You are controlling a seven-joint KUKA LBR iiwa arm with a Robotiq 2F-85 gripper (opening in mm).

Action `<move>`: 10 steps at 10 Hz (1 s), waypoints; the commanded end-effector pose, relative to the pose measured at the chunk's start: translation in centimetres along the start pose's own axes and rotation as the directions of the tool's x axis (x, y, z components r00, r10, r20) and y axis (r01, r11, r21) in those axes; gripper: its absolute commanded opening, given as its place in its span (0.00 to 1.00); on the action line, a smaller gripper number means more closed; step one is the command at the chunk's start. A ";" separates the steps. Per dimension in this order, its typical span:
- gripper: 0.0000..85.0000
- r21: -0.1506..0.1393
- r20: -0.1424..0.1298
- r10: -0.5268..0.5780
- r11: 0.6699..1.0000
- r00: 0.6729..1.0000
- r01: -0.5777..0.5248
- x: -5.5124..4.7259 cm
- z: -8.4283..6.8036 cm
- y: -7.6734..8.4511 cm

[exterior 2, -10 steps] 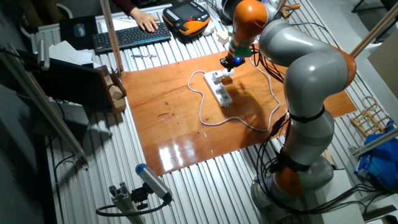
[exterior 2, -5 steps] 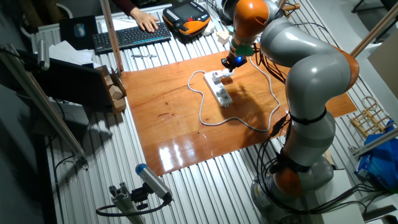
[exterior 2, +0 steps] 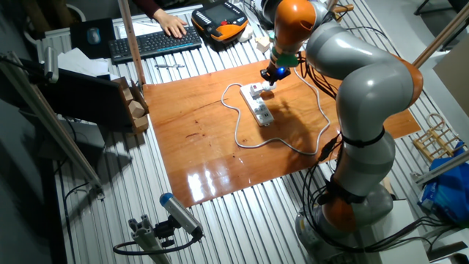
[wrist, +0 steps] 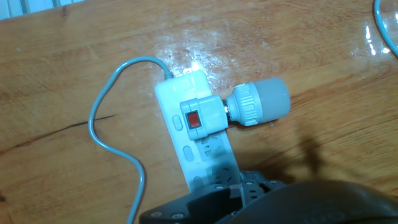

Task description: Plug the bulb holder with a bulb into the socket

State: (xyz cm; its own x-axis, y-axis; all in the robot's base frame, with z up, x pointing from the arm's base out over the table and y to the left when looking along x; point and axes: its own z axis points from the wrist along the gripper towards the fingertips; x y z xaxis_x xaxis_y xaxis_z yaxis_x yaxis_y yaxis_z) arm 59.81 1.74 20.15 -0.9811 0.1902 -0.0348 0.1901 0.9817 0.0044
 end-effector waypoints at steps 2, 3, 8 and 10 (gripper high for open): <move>0.00 0.000 0.002 0.000 1.000 1.000 0.000 0.0 0.1 0.0; 0.00 0.000 0.005 0.000 1.000 1.000 0.000 0.0 0.1 0.0; 0.00 -0.005 0.014 0.000 1.000 1.000 0.000 -0.2 0.7 0.1; 0.00 -0.005 0.015 0.000 1.000 1.000 0.000 0.0 0.8 0.1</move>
State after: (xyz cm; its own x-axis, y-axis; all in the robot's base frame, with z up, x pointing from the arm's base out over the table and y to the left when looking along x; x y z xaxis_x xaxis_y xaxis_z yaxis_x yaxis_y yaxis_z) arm 59.88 1.84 19.39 -0.9807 0.1890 -0.0501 0.1888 0.9820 0.0097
